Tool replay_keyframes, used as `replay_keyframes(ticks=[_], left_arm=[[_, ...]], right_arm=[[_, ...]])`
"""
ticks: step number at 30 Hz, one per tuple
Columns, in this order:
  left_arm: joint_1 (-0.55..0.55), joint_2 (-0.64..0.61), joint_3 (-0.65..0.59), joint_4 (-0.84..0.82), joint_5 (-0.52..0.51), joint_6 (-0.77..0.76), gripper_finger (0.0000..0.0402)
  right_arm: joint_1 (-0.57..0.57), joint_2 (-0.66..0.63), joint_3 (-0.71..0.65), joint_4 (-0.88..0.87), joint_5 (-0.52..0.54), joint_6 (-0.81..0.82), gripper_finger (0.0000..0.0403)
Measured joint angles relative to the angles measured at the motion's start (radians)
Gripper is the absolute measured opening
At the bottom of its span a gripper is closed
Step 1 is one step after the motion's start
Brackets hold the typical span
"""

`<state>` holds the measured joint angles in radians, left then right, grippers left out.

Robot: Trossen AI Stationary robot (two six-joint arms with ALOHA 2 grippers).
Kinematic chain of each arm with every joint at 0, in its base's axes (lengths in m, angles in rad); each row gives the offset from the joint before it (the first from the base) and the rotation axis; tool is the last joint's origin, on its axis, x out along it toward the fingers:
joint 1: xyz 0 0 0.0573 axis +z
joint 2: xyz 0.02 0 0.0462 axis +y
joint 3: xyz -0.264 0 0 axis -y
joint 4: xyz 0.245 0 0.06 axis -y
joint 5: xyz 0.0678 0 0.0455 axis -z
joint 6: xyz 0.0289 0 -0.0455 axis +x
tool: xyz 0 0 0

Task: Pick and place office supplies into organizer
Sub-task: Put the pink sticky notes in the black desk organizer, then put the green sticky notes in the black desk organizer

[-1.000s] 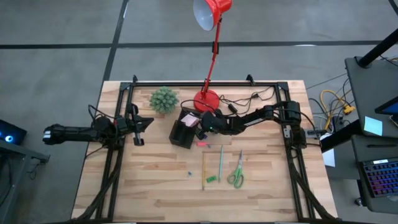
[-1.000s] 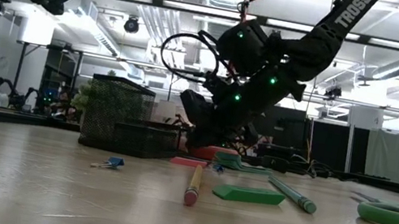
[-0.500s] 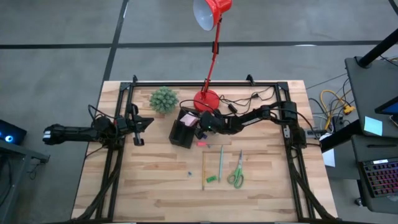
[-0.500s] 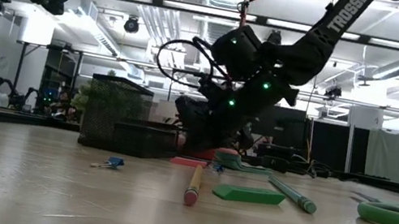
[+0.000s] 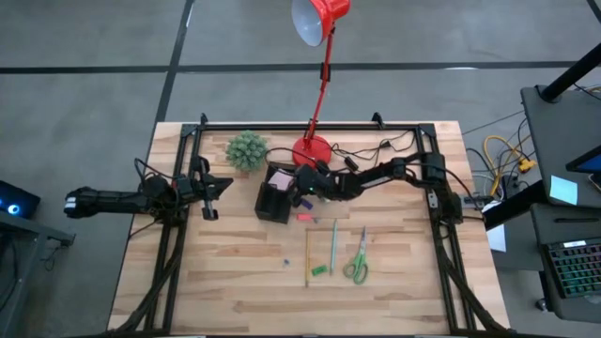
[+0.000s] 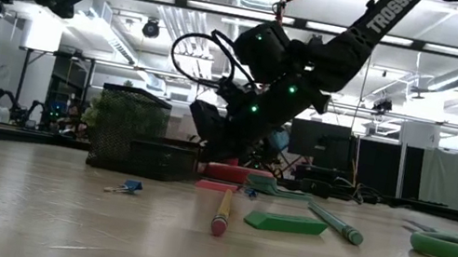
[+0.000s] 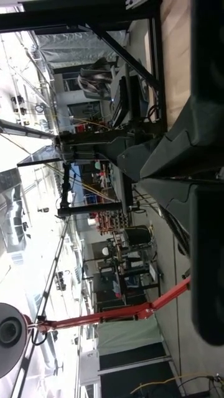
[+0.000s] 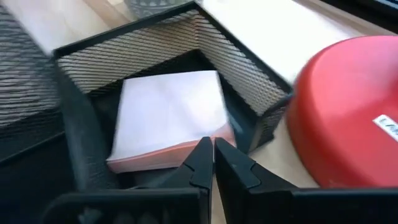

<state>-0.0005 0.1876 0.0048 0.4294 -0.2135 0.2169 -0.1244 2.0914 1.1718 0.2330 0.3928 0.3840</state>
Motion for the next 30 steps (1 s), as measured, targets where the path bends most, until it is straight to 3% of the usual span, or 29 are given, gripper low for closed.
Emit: replay_keyframes(ticks=[11,23,30], left_arm=[[0.000,0.000,0.000,0.000,0.000,0.000,0.0000],[0.000,0.000,0.000,0.000,0.000,0.000,0.0000],[0.000,-0.001,0.000,0.008,0.000,0.000,0.0000]], right_arm=[[0.000,-0.028,0.002,-0.016,0.000,0.021,0.0008],[0.077,-0.251,0.002,-0.308,0.032,0.174,0.0008],[0.139,-0.346,0.001,-0.387,0.045,0.193,0.0011]])
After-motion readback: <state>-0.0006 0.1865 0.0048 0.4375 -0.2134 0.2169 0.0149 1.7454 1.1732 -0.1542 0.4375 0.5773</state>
